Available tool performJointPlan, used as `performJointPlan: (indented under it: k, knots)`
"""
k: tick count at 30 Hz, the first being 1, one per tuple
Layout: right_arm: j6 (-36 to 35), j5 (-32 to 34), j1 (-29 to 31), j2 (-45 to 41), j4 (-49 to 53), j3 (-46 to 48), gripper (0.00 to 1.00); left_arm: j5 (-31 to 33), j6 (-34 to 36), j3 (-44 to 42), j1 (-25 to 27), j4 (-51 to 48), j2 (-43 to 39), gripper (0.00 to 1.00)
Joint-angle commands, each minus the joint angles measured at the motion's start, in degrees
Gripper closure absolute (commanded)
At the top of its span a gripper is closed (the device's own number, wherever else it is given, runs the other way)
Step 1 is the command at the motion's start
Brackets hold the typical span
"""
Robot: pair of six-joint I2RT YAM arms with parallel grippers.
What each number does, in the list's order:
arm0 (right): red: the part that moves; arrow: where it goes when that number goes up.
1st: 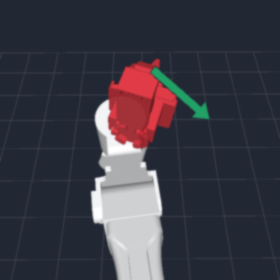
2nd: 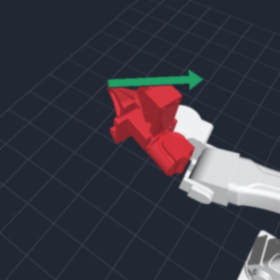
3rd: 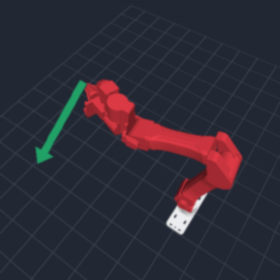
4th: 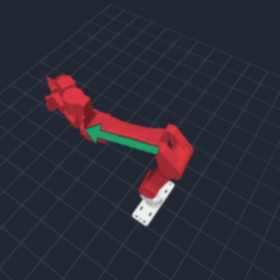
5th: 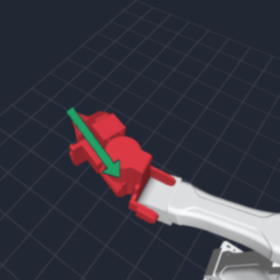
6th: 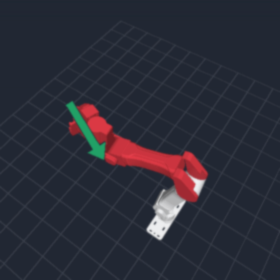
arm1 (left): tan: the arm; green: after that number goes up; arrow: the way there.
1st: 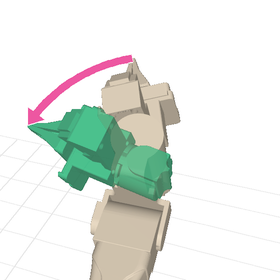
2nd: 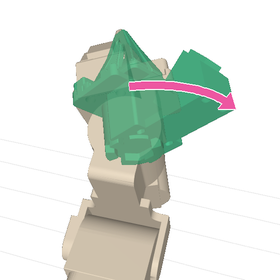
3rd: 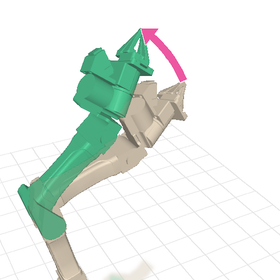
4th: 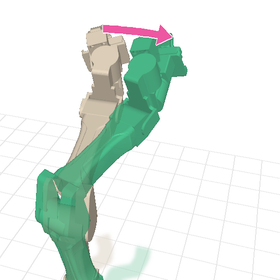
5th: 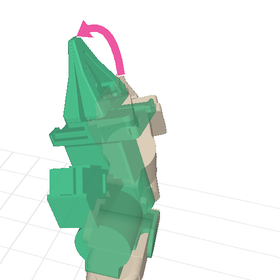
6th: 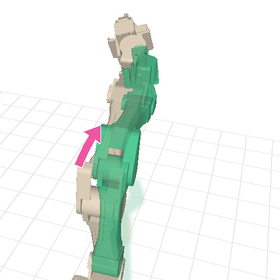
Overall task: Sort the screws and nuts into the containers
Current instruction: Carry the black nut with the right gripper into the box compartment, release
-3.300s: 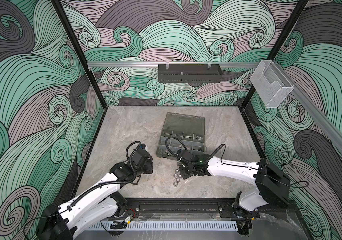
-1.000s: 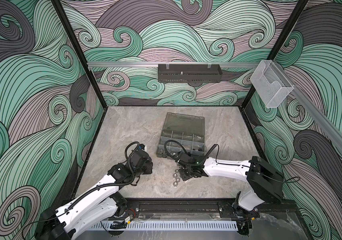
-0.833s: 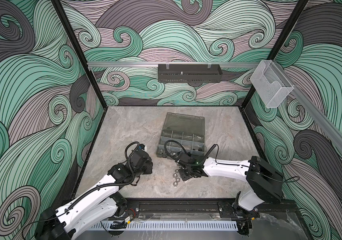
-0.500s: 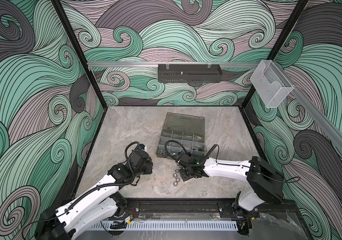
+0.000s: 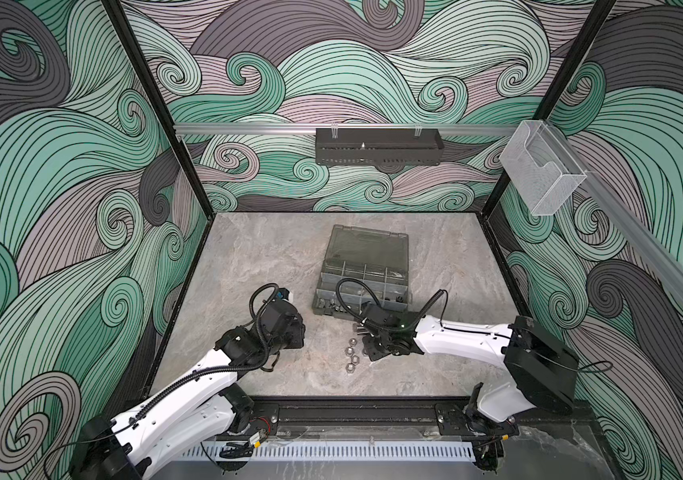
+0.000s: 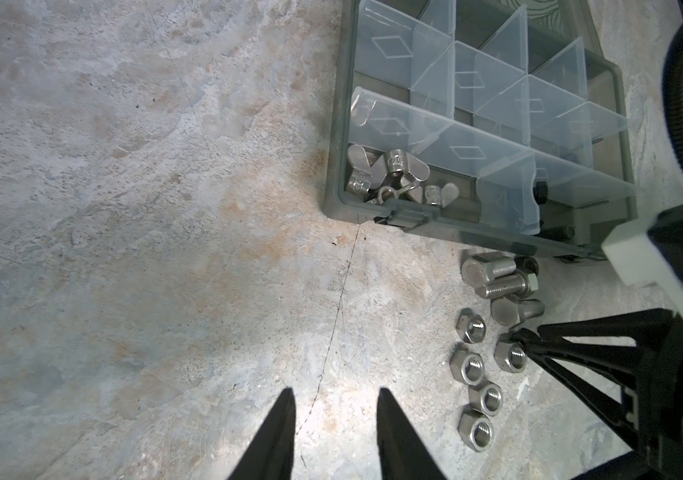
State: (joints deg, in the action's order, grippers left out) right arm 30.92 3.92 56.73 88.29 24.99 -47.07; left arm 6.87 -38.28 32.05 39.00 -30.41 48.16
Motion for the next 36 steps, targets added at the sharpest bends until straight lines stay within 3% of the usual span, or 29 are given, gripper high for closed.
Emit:
performJointPlan:
  k: [1, 7, 11, 21, 27, 36]
  knots:
    - [0.7, -0.5, -0.8, -0.8, 0.2, 1.2, 0.75, 0.2, -0.9, -0.2, -0.6, -0.9, 0.0, 0.63]
    - [0.3, -1.6, -0.9, 0.4, -0.6, 1.0, 0.75, 0.2, -0.9, -0.2, -0.6, -0.9, -0.1, 0.63]
    - [0.4, -0.6, -1.0, 0.6, -0.1, 0.8, 0.8, 0.3, -0.9, -0.2, -0.6, -1.0, -0.2, 0.63]
    - [-2.2, 2.0, -1.8, -5.0, 4.5, -2.0, 0.85, 0.5, -0.8, -0.1, -0.6, -1.0, -0.2, 0.63]
    - [-8.4, 3.4, -8.0, -9.8, 7.4, -6.4, 0.84, 0.6, -0.8, -0.2, -0.6, -1.1, -0.5, 0.63]
    - [-17.0, 2.5, -20.8, -3.9, 7.3, -11.8, 0.85, 0.3, -0.8, 0.0, -0.6, -1.5, -1.3, 0.63]
